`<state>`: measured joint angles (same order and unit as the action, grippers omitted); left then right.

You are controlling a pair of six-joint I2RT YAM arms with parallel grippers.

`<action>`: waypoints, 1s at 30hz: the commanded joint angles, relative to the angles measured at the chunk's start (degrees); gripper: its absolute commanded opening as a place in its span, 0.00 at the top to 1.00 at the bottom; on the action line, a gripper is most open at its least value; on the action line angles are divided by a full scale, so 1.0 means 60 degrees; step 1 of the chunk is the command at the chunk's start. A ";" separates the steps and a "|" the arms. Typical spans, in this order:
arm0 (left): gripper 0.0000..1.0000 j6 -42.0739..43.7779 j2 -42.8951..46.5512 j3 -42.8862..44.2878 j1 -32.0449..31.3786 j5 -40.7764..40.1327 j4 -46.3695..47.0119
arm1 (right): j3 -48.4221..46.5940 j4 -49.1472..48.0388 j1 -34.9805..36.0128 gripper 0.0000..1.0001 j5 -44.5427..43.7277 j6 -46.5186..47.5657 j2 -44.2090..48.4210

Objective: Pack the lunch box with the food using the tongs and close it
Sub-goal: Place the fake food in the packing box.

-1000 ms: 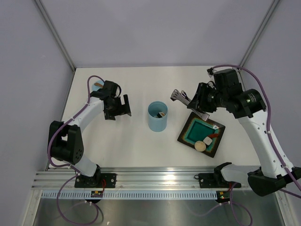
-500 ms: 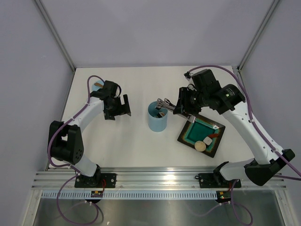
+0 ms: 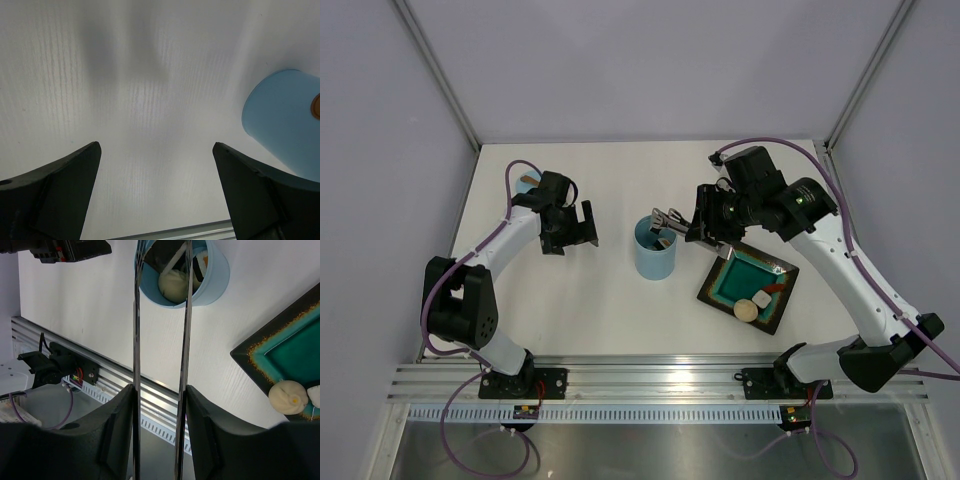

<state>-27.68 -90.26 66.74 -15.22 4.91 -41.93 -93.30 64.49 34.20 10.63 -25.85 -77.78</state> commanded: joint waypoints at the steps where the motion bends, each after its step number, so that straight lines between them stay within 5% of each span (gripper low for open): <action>1: 0.01 -0.0059 0.0321 0.0112 0.0032 -0.0144 0.0089 | -0.0022 -0.0567 0.0116 0.50 0.0161 0.0104 0.0058; 22: 0.01 -0.0030 0.0365 0.0156 0.0047 -0.0115 0.0045 | -0.0124 -0.0494 0.0102 0.47 0.0088 0.0104 0.0043; 24: 0.01 -0.0030 0.0365 0.0170 0.0047 -0.0115 0.0074 | -0.0139 -0.0494 0.0102 0.56 -0.0028 0.0075 0.0072; 27: 0.01 -0.0015 0.0365 0.0156 0.0047 -0.0115 0.0060 | -0.0154 -0.0451 0.0102 0.89 -0.0684 -0.0072 0.0277; 30: 0.01 -0.0001 0.0365 0.0141 0.0032 -0.0100 0.0089 | -0.0022 -0.0290 0.0102 0.98 -0.1665 -0.0350 0.0628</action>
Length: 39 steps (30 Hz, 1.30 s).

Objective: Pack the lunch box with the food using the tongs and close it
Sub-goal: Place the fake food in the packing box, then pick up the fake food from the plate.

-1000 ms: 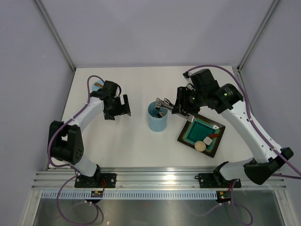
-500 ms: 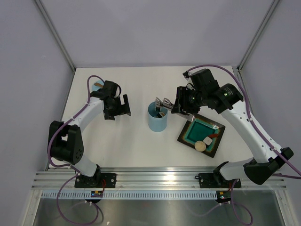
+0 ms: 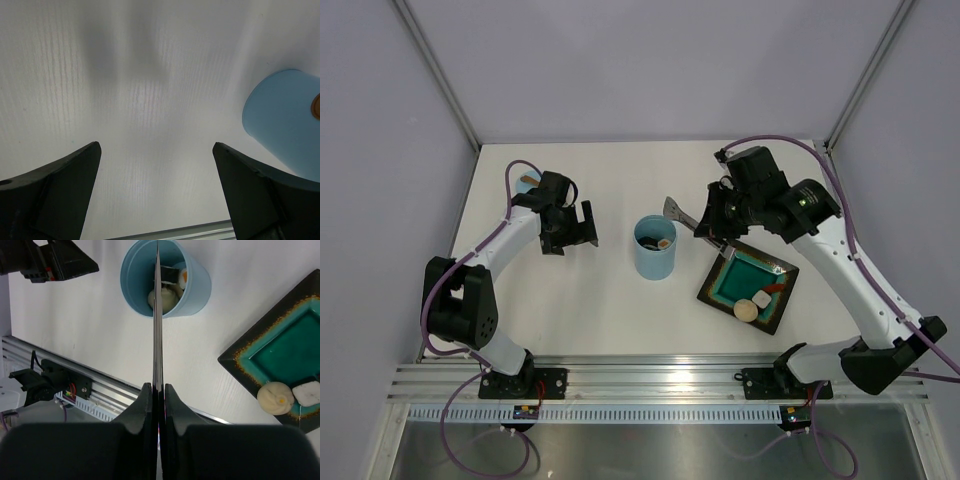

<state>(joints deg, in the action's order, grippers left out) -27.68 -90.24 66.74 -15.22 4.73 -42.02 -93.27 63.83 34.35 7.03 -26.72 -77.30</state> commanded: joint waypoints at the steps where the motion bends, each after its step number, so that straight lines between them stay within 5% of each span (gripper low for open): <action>1: 0.01 0.0014 0.0333 0.0141 0.0047 -0.0071 0.0118 | 0.0032 -0.0078 0.0076 0.98 -0.1330 -0.0292 0.0708; 9: 0.01 0.0146 0.0318 0.0375 0.0047 -0.0217 -0.0028 | 0.0545 0.2468 0.0076 0.95 -0.3893 -0.1697 0.1413; 17: 0.01 0.0117 0.0201 0.0478 0.0047 -0.0261 0.0001 | 0.1365 0.4975 0.0076 0.83 -0.3589 -0.2841 0.2130; 26: 0.01 0.0175 0.0083 0.0508 0.0047 -0.0247 -0.0013 | 0.3050 0.4976 0.0076 0.68 -0.2066 -0.3149 0.2761; 39: 0.01 0.0146 0.0040 0.0376 0.0047 -0.0203 0.0031 | 0.4295 0.4991 0.0091 0.64 -0.2386 -0.3251 0.2732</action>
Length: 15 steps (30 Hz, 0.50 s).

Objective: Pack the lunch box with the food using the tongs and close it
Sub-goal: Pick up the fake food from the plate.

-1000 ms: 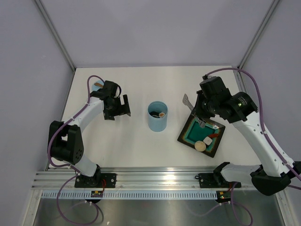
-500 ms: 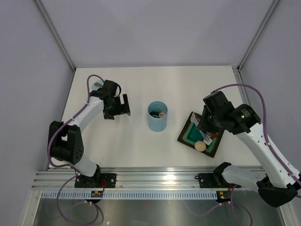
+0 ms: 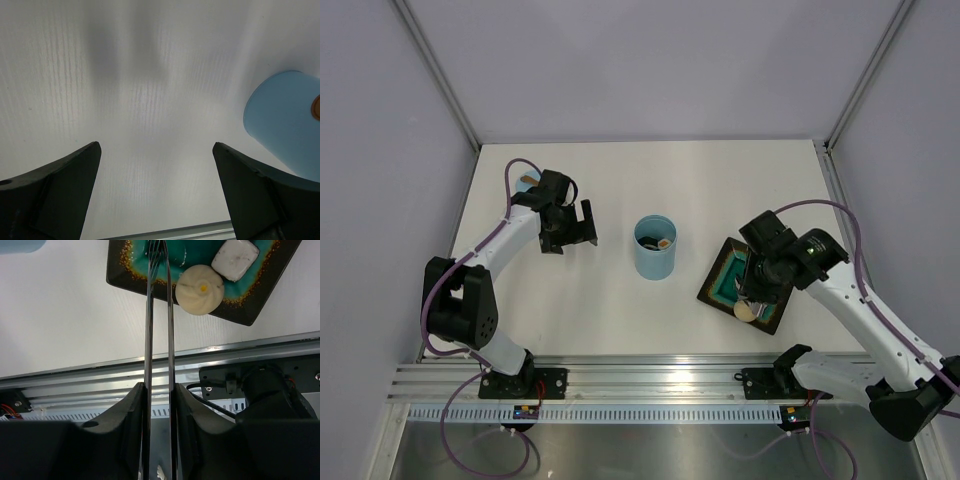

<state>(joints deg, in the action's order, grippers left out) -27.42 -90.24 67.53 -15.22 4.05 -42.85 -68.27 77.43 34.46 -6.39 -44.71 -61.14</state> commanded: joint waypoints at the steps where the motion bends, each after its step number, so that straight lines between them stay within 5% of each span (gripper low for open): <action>1: 0.01 0.0088 0.0010 0.0245 0.0032 -0.0061 0.0169 | 0.0114 0.2696 0.0058 0.64 -0.0223 -0.0370 0.0025; 15: 0.01 0.0761 0.0801 0.1401 -0.1432 -0.0910 -0.0607 | -0.0589 0.2696 0.0029 0.63 -0.1688 -0.0956 -0.0576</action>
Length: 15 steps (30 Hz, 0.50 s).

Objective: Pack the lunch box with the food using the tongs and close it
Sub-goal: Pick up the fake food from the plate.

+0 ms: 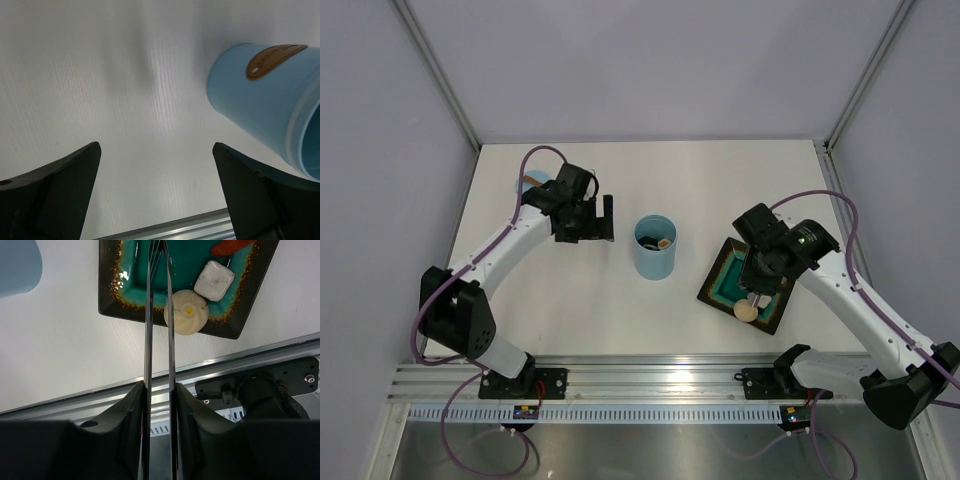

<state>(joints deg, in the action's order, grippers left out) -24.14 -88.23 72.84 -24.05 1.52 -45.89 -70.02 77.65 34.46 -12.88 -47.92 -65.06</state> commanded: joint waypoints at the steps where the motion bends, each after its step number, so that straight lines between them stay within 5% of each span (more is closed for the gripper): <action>1: 0.01 0.0215 0.0480 0.0546 0.0054 -0.0502 -0.0101 | -0.0298 0.2659 -0.0015 0.63 -0.0664 -0.0552 0.0076; 15: 0.01 0.0391 0.0612 0.0634 0.0039 -0.0385 -0.0277 | 0.0405 0.2645 -0.0133 0.62 -0.0958 -0.1797 0.0369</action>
<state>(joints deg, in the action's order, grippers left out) -22.98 -86.72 74.65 -23.88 -0.03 -47.97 -68.42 77.62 34.11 -15.90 -54.83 -64.36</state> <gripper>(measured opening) 0.988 0.378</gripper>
